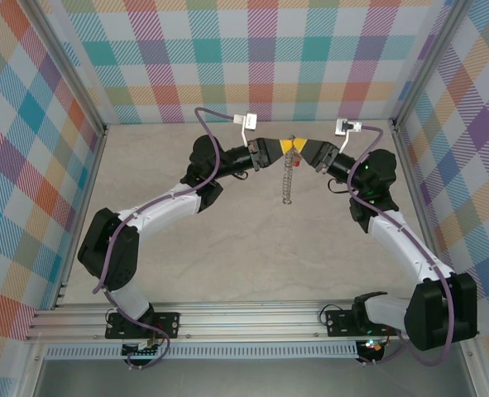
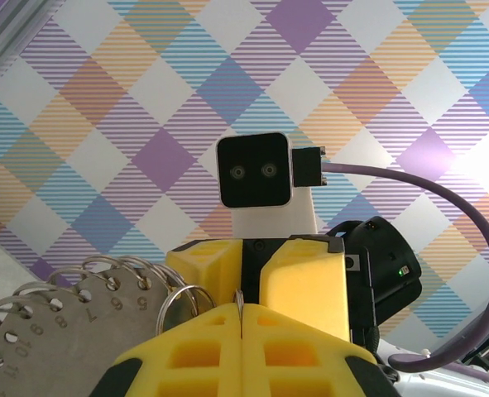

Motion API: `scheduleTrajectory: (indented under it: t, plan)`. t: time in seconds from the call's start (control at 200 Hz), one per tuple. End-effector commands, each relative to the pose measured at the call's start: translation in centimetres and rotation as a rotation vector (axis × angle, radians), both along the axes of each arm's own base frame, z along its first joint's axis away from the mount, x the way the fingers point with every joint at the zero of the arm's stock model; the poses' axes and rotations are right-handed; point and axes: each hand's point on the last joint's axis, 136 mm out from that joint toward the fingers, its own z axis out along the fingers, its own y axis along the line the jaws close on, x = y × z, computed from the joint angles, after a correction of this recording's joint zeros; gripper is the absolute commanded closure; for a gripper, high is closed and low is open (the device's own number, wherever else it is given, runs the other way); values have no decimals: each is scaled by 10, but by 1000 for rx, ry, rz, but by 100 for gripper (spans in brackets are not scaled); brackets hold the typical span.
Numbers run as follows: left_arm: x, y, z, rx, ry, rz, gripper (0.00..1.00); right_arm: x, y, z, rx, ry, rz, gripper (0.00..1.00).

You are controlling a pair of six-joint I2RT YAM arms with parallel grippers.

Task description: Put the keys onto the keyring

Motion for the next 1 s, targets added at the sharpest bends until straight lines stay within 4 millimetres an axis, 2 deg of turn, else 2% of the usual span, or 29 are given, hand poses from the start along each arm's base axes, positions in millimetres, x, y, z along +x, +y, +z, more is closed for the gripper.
scheduleTrajectory:
  t: [0.0, 0.2, 0.295, 0.365, 0.5, 0.65, 0.74, 0.88, 1.0]
  plan:
    - [2, 5, 17, -49, -53, 18, 100, -5, 4, 16, 12, -52, 26, 74]
    - [2, 6, 18, -50, -54, 20, 100, -4, 4, 15, 11, -52, 23, 82]
    - [2, 5, 17, -49, -54, 19, 100, -4, 4, 15, 8, -52, 20, 90]
    - [2, 5, 16, -47, -51, 20, 100, -3, 4, 15, 2, -51, 16, 100]
    - [8, 7, 9, -6, -40, 48, 100, -2, 4, 14, -40, -54, 13, 100]
    - [17, 24, 2, 86, -64, 122, 71, -1, 8, 0, -141, -34, 44, 100]
    - [21, 38, 0, 144, -83, 160, 59, -1, 7, -7, -191, -27, 82, 100]
    - [26, 56, 1, 211, -111, 179, 48, 0, 6, -14, -240, -32, 165, 100]
    - [26, 59, -1, 279, -131, 143, 44, 4, 5, -20, -265, -34, 224, 100]
